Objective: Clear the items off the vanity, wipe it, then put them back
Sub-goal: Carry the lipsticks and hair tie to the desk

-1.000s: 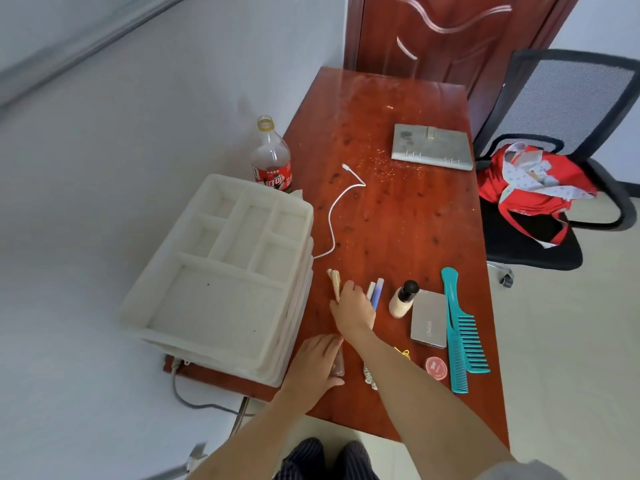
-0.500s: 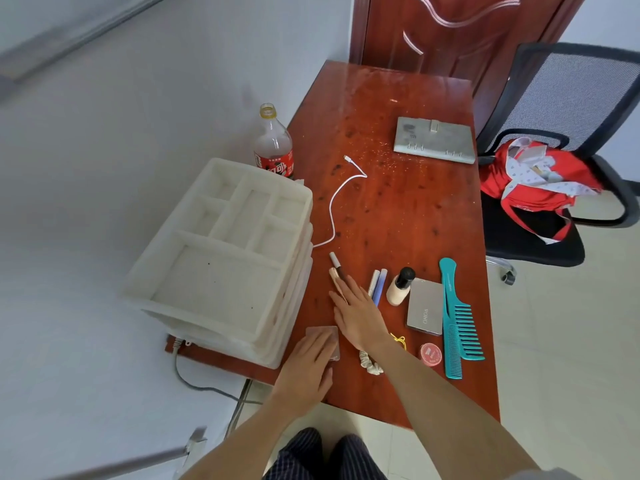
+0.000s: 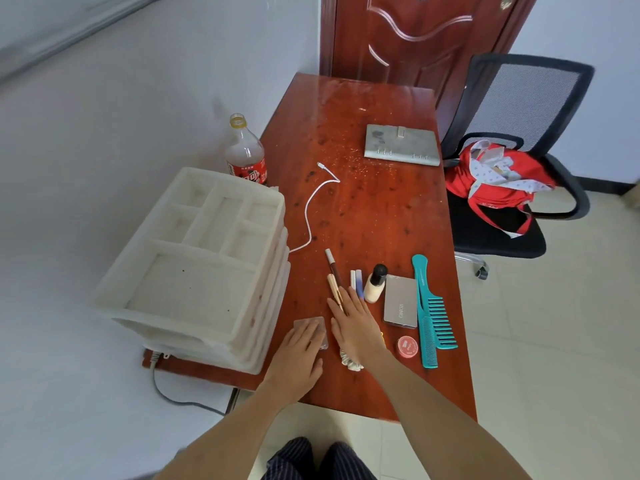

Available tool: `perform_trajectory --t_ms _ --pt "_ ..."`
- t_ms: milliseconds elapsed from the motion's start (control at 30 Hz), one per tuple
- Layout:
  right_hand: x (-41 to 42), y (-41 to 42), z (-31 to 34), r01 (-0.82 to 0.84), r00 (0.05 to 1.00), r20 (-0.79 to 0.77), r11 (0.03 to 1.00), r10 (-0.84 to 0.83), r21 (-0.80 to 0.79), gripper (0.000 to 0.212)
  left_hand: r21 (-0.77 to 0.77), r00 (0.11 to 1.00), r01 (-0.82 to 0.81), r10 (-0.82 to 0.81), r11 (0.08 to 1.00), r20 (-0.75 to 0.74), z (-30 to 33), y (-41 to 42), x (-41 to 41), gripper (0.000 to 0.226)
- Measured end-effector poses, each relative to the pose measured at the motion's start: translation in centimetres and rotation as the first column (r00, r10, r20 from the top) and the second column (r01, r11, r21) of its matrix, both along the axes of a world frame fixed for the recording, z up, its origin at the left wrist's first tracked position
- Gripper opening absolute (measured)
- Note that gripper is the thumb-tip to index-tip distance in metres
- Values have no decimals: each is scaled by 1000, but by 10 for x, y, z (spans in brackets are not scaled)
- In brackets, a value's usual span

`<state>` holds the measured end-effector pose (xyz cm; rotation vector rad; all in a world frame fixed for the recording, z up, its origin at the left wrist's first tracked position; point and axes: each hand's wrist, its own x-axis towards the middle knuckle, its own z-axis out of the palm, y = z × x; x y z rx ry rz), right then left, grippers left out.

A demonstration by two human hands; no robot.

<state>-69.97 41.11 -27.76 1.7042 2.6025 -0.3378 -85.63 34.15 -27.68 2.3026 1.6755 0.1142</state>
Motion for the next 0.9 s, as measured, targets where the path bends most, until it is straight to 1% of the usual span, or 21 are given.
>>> perform_trajectory --t_ms 100,167,300,400,500,600,700,767,900 --pt "4 -6 7 -14 1000 7 1000 14 3 67 -35 999 19 -21 999 -33 9 4 -1 56" --pt "7 -11 13 -1 1000 18 1000 1 18 65 -21 998 35 -36 999 -53 13 7 -1 56" --pt "14 -15 17 20 1000 12 994 -22 104 41 29 997 40 -38 999 -64 17 13 0 54" --pt "17 -16 21 10 1000 -26 984 -6 178 50 65 997 45 -41 997 -67 23 16 4 59" --pt "18 -16 34 -12 1000 -24 976 18 216 45 141 997 48 -40 989 -59 32 18 7 61" --pt "18 -14 51 -43 999 -13 965 48 258 50 172 998 33 -22 985 -66 45 20 12 62" --pt "20 -8 70 -58 997 -26 951 69 304 51 180 993 12 9 984 -116 62 20 14 64" --pt "23 -2 85 -70 996 -36 944 86 323 51 182 990 -12 36 983 -133 76 18 16 61" --pt "32 5 116 -143 988 2 909 155 391 53 300 981 -91 138 950 -138 97 7 22 60"
